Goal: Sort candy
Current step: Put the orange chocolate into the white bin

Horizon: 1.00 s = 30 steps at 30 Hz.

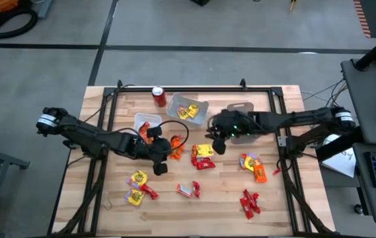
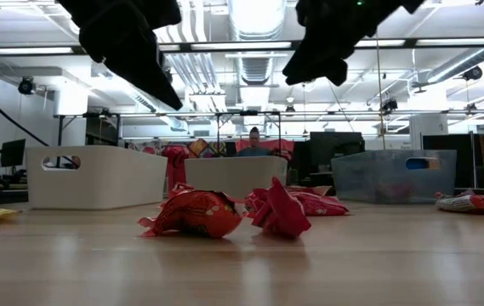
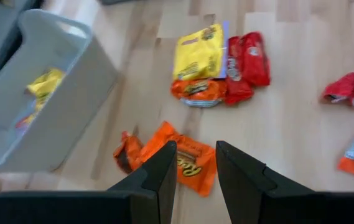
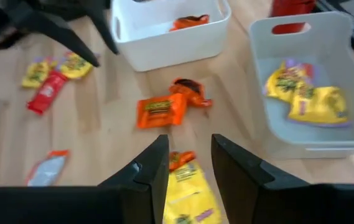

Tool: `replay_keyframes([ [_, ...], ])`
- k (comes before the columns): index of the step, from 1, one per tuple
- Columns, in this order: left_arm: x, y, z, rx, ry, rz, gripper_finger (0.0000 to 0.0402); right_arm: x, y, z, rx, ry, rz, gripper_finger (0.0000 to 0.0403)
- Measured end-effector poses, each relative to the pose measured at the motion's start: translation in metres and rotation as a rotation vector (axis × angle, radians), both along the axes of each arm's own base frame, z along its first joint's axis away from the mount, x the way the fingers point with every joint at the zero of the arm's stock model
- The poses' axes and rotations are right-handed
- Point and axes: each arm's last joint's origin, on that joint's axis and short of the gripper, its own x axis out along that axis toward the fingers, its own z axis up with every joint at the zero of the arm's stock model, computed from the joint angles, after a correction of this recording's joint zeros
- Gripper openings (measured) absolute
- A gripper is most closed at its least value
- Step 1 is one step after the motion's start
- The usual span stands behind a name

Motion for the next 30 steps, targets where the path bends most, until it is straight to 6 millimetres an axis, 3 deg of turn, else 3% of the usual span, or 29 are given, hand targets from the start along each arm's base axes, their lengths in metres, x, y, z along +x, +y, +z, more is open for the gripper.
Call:
replay_keyframes([
  [5,0.007,0.011,-0.003,-0.057,0.017,-0.057,0.0096,-0.007,0.009,-0.008,0.023,-0.049,-0.017,0.0111],
  [14,0.016,0.043,-0.014,-0.081,0.057,0.008,0.0096,-0.007,0.017,-0.012,0.03,-0.043,-0.011,0.0111],
  [30,0.034,0.078,-0.056,-0.049,0.194,0.057,0.0096,-0.006,0.017,-0.013,0.028,-0.044,-0.013,0.0114],
])
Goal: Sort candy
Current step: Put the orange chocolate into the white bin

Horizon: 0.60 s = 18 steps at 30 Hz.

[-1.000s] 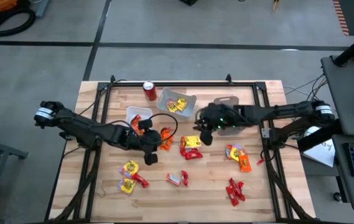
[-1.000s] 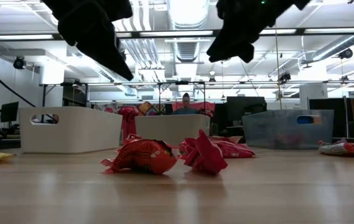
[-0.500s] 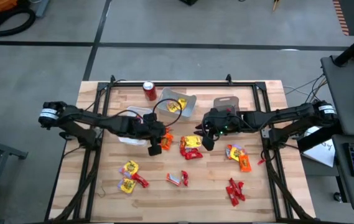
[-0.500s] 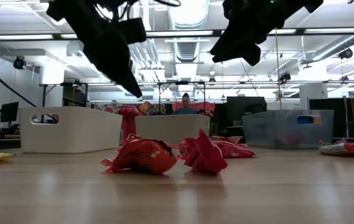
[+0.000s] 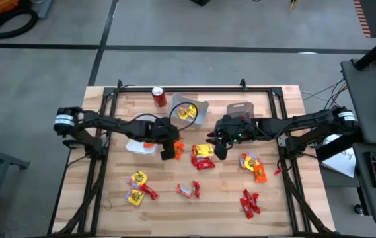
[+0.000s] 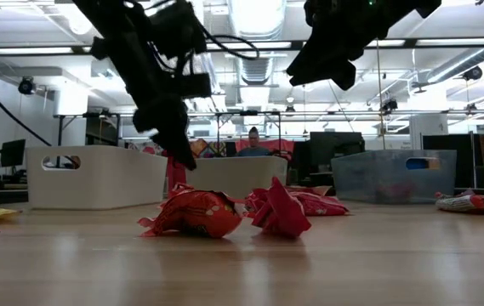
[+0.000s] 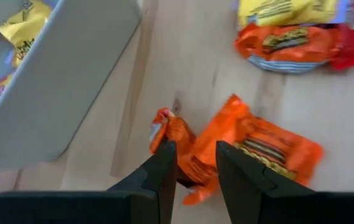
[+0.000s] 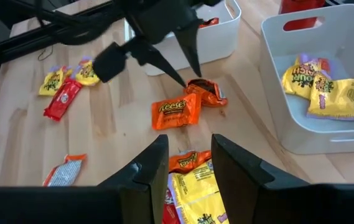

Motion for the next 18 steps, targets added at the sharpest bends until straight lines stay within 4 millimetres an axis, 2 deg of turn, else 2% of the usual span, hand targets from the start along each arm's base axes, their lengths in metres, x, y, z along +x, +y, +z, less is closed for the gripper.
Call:
replay_keyframes([
  [9,0.004,0.011,-0.017,-0.002,0.044,0.039,0.0096,0.006,0.0,-0.011,0.0,0.041,0.001,0.0115],
  [18,0.003,0.015,-0.018,0.067,0.056,0.114,0.0096,0.009,0.0,-0.013,0.0,0.034,0.001,0.0117],
])
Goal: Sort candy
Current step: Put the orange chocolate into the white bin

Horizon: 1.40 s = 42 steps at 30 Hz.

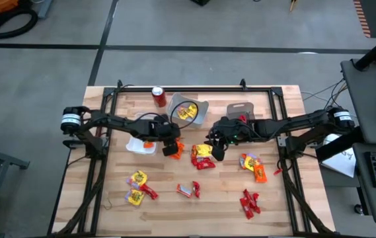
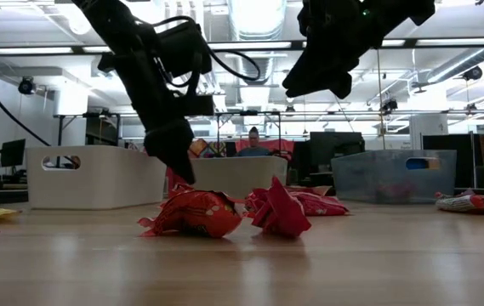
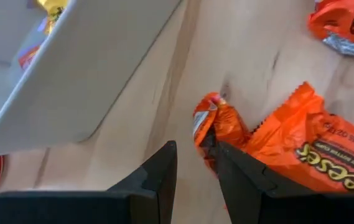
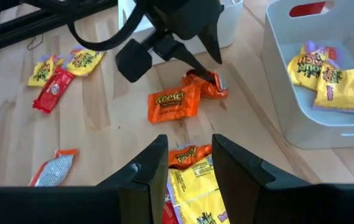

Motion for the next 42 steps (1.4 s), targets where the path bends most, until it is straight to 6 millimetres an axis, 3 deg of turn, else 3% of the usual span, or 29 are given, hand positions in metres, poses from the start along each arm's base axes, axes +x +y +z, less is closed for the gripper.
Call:
replay_keyframes([
  [25,0.0,0.003,-0.002,-0.085,-0.017,0.03,0.0096,0.0,0.0,0.0,0.0,-0.001,0.0,0.0118],
  [34,0.004,0.003,-0.019,-0.093,0.031,0.043,0.0096,0.0,0.0,0.0,0.0,-0.001,0.001,0.0118],
  [42,0.004,0.003,-0.021,-0.088,0.038,0.033,0.0082,0.0,0.0,0.0,0.0,-0.001,0.001,0.0118],
])
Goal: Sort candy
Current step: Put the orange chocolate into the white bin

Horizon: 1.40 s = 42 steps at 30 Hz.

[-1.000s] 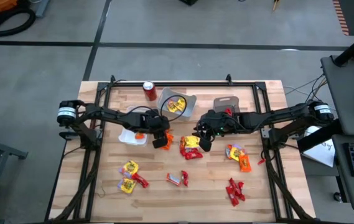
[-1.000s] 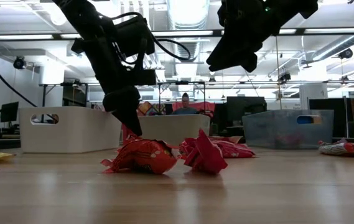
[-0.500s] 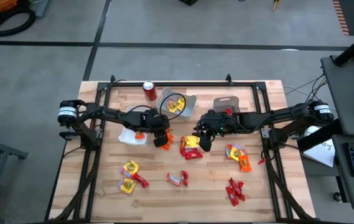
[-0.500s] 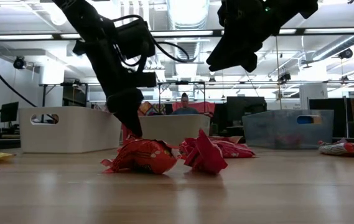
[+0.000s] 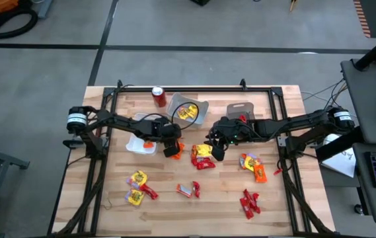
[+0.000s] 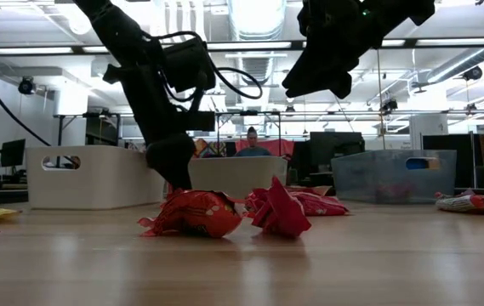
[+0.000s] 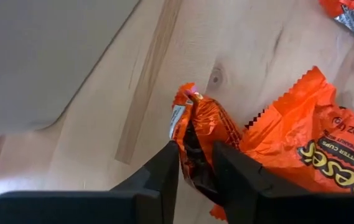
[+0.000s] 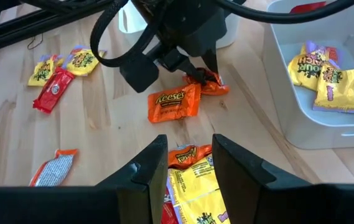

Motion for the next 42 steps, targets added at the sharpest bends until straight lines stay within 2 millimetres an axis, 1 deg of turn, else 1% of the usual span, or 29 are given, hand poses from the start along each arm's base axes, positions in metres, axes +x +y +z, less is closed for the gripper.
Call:
replay_keyframes([
  [2,0.0,0.0,0.0,-0.001,0.0,-0.003,0.0065,0.0,0.0,0.0,0.0,0.0,0.0,0.0118],
  [6,0.0,0.0,0.001,-0.003,0.001,-0.004,0.0013,0.0,0.0,0.0,0.0,0.0,0.0,0.0118],
  [7,0.001,0.0,0.003,-0.003,-0.003,-0.003,0.0007,0.0,0.0,0.0,0.0,0.0,0.0,0.0118],
  [11,0.006,-0.001,0.008,-0.001,-0.018,-0.01,0.0011,0.0,0.0,0.0,0.0,0.0,0.0,0.0118],
  [14,0.01,-0.002,0.016,-0.001,-0.012,-0.021,0.0003,0.0,0.0,0.0,0.0,0.0,0.0,0.0118],
  [18,0.01,-0.003,0.027,0.0,0.002,-0.031,0.0001,0.0,0.0,0.0,0.0,0.0,0.0,0.0118],
  [23,0.004,-0.004,0.047,0.006,-0.047,-0.044,0.0,0.0,0.0,0.0,0.0,0.0,0.0,0.0118],
  [27,-0.003,-0.005,0.059,0.016,-0.061,-0.066,0.0,0.0,0.0,0.0,0.0,0.0,0.0,0.0118],
  [29,-0.004,-0.005,0.062,0.02,-0.063,-0.107,0.0,0.0,0.0,0.0,0.0,0.0,0.0,0.0118],
  [31,-0.006,-0.006,0.06,0.012,-0.038,-0.179,0.0004,0.0,0.0,0.0,0.0,0.0,0.0,0.0118],
  [34,-0.005,-0.007,0.056,0.011,-0.004,-0.316,0.0022,0.0,0.0,0.0,0.0,0.0,0.0,0.0118],
  [38,-0.003,-0.007,0.046,0.048,0.057,-0.436,0.0061,0.0,0.0,0.0,0.0,0.0,0.0,0.0118],
  [42,0.002,-0.005,0.039,0.086,0.065,-0.502,0.0108,0.0,0.0,0.0,0.0,0.0,0.0,0.0118],
])
